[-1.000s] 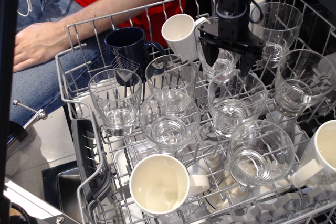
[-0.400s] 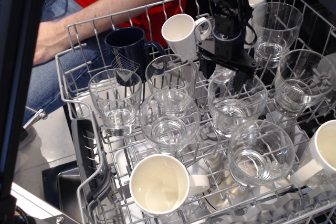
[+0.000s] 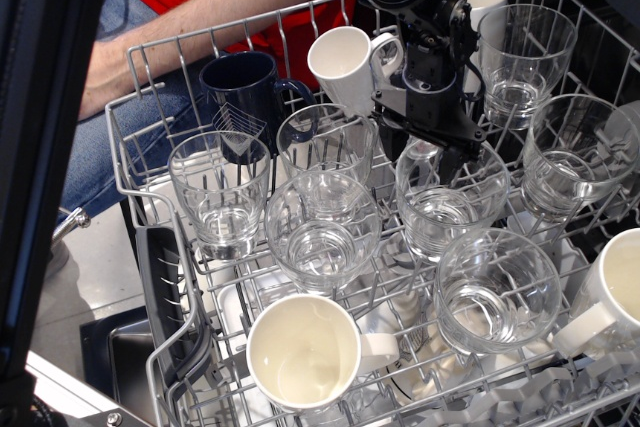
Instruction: Pick up glass cup
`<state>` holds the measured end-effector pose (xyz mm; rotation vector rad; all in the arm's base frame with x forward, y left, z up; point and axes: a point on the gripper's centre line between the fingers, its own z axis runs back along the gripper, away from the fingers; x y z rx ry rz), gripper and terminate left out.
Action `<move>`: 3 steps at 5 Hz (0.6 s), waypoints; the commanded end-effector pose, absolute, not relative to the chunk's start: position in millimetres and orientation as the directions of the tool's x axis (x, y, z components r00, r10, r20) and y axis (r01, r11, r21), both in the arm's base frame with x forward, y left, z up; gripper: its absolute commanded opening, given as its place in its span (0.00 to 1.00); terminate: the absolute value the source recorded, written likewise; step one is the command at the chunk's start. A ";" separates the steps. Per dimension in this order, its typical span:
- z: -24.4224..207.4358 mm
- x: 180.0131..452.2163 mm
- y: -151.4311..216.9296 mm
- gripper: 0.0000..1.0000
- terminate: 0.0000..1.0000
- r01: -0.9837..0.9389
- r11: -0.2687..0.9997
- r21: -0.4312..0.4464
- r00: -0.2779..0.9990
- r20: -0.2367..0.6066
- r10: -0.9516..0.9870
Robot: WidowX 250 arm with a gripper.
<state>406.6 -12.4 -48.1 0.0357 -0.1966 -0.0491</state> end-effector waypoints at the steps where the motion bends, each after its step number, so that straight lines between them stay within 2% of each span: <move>1: -34.2 419.1 -15.5 0.00 0.00 0.010 1.000 0.024 0.975 0.222 -0.016; 3: -27.7 421.6 -15.1 0.00 0.00 0.003 1.000 0.006 0.979 0.203 -0.004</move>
